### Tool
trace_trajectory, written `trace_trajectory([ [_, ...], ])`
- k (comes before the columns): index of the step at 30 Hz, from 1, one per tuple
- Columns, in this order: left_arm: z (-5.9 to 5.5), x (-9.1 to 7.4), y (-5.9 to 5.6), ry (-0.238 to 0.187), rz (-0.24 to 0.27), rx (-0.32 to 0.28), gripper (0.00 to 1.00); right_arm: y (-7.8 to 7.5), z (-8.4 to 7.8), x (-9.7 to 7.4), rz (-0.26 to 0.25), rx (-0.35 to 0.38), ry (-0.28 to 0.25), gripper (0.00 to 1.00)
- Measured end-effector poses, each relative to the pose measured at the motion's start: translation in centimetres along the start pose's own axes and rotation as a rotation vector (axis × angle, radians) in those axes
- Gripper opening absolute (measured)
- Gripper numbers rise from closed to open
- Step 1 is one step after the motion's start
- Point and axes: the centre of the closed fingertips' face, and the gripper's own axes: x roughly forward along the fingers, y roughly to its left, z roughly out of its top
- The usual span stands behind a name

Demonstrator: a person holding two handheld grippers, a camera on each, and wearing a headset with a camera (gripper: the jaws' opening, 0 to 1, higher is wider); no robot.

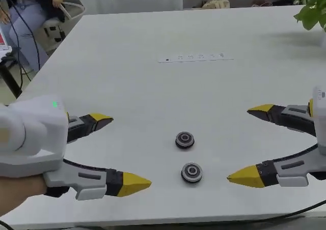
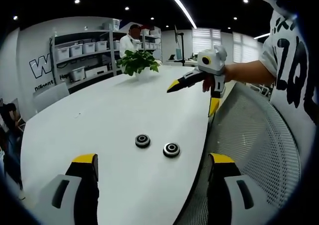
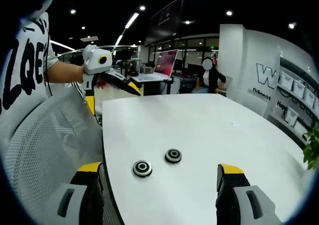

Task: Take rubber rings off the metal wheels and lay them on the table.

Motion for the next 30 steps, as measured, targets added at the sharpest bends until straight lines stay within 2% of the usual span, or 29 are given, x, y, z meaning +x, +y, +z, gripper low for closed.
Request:
trace_trajectory([
  [8, 0.1, 1.4, 0.2, 0.013, -0.030, 0.017, 0.85, -0.2, -0.5, 0.7, 0.024, -0.005, 0.011, 0.90],
  [16, 0.2, 3.0, -0.3, 0.027, -0.078, 0.037, 0.80, -0.5, -1.2, 1.7, 0.041, -0.017, 0.034, 0.87],
  [30, 0.3, 4.9, -0.7, 0.036, -0.133, 0.062, 0.75, -0.3, -1.7, 3.0, 0.095, -0.046, 0.052, 0.80],
])
